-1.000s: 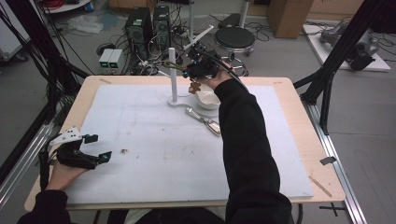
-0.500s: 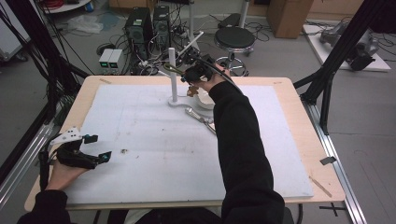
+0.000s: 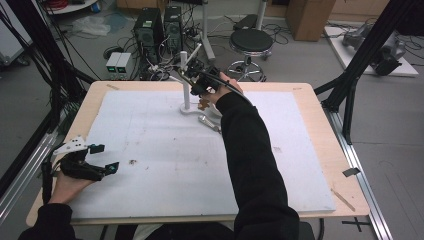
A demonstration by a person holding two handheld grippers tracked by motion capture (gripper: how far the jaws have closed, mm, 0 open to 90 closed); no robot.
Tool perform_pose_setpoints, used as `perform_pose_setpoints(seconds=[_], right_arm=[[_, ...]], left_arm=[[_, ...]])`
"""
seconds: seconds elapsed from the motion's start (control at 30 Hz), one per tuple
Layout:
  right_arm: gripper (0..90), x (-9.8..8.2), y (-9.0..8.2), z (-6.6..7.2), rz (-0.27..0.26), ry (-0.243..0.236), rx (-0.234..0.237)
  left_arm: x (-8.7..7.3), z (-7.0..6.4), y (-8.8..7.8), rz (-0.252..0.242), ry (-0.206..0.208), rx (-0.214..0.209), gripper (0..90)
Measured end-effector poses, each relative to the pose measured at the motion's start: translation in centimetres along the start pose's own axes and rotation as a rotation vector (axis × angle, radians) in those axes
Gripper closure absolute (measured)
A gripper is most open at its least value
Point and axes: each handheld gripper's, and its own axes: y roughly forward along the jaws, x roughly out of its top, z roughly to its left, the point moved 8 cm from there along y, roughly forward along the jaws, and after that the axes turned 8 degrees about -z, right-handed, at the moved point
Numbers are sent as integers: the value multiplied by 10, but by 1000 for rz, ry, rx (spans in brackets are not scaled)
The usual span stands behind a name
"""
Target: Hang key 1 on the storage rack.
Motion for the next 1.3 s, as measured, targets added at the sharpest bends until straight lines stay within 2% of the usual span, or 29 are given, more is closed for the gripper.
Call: perform_pose_setpoints(seconds=[0.13, 0.33, 0.47, 0.5, 0.53, 0.6, 0.67, 0.8, 0.97, 1.0, 1.1, 1.2, 1.3], right_arm=[[694, -2, 6, 3, 23, 6, 5], [685, -1, 7, 4, 23, 11, 11], [484, -3, 7, 5, 29, 18, 24], [484, -3, 7, 5, 29, 18, 24], [372, -4, 6, 5, 32, 27, 28], [301, -4, 4, 4, 26, 47, 44], [236, -5, 1, 2, 20, 74, 48], [125, -11, -4, -4, -35, 149, 90], [86, -27, -7, -10, -45, 180, 108], [16, -34, -9, -13, -54, 202, 116], [16, -45, -13, -15, -37, 209, 118], [16, -49, -19, -16, -68, 221, 130], [16, -54, -21, -16, -75, 226, 131]], left_arm=[[0, 0, 0, 0, -1, 1, 18], [0, 1, -1, -2, 2, -1, 17], [0, 1, -1, -2, 2, -1, 17], [0, 1, -1, -2, 2, -1, 17], [0, 1, -1, -3, 2, -1, 17], [0, 1, -1, -2, 1, -2, 17], [0, 1, -1, -2, 1, -2, 17], [0, 0, 0, -4, -1, -2, 17], [0, 0, 0, 1, 2, -4, 18], [0, 0, 0, 3, 3, -3, 17], [-1, 0, 1, 2, 3, -1, 17], [-1, 1, 0, 3, 4, 0, 17], [-1, 0, 0, 4, 3, 0, 17]])
